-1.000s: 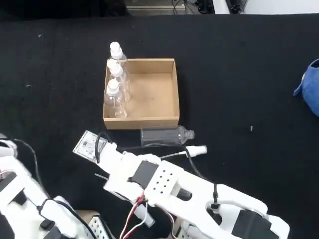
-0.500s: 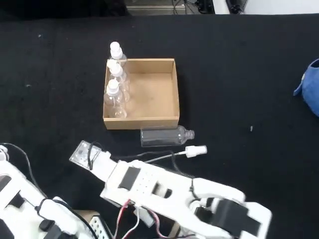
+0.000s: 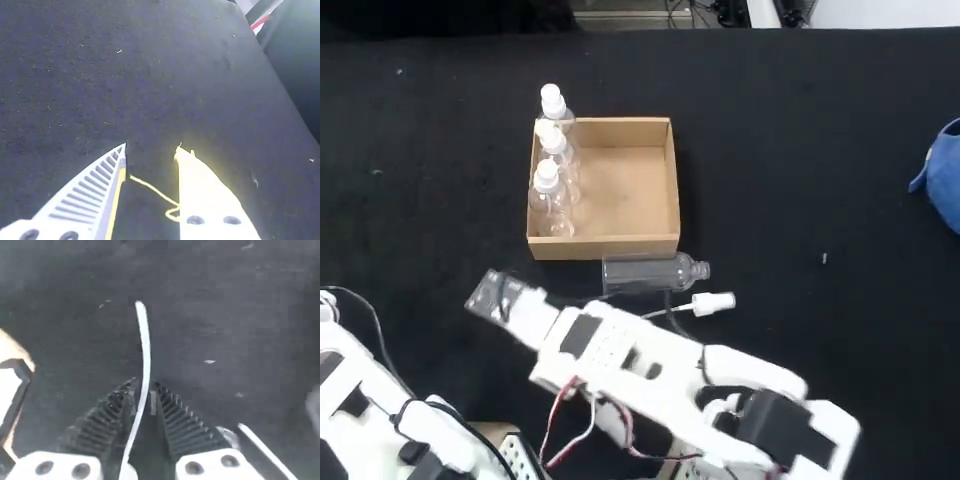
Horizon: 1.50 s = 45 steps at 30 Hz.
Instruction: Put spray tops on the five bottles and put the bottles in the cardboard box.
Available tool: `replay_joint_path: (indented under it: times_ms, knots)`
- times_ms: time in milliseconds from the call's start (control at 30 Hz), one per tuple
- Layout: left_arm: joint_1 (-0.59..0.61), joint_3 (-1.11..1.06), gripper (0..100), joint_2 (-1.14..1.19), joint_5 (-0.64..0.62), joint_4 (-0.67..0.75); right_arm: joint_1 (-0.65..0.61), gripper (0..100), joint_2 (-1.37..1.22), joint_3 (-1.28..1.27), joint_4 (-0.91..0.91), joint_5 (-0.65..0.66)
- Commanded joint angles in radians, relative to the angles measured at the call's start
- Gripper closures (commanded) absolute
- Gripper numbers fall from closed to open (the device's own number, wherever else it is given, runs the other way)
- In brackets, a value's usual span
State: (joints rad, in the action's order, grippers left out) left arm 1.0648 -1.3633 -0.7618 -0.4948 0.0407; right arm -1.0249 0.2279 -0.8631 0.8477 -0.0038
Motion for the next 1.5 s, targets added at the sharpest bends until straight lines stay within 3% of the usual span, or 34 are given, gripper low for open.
replay_joint_path:
  times_ms: [0,367,500,800,967,1067,1233,1333,1467]
  knots:
    - [-0.010,0.051,97,-0.003,-0.009,0.009,0.095,98.9,0.160,0.053,0.061,0.051]
    - [-0.012,0.051,97,-0.003,-0.009,0.009,0.239,98.9,0.481,0.059,0.189,0.089]
    - [-0.012,0.044,97,-0.003,-0.009,0.012,0.319,98.9,0.625,0.056,0.282,0.180]
    - [-0.033,0.041,97,-0.003,-0.009,0.009,0.813,98.8,0.874,0.058,0.482,0.397]
    - [-0.077,0.025,97,-0.008,-0.009,0.009,1.135,98.8,0.914,0.045,0.493,0.502]
    - [-0.088,0.025,97,-0.006,-0.009,0.009,1.231,98.8,0.912,0.039,0.485,0.522]
    - [-0.133,0.002,97,-0.015,-0.009,0.008,1.255,98.5,0.914,0.053,0.497,0.522]
    - [-0.182,-0.013,97,-0.015,0.005,0.008,1.148,91.4,0.912,0.105,0.606,0.526]
    - [-0.216,-0.016,97,-0.015,0.141,0.008,0.964,82.7,0.912,0.182,0.790,0.672]
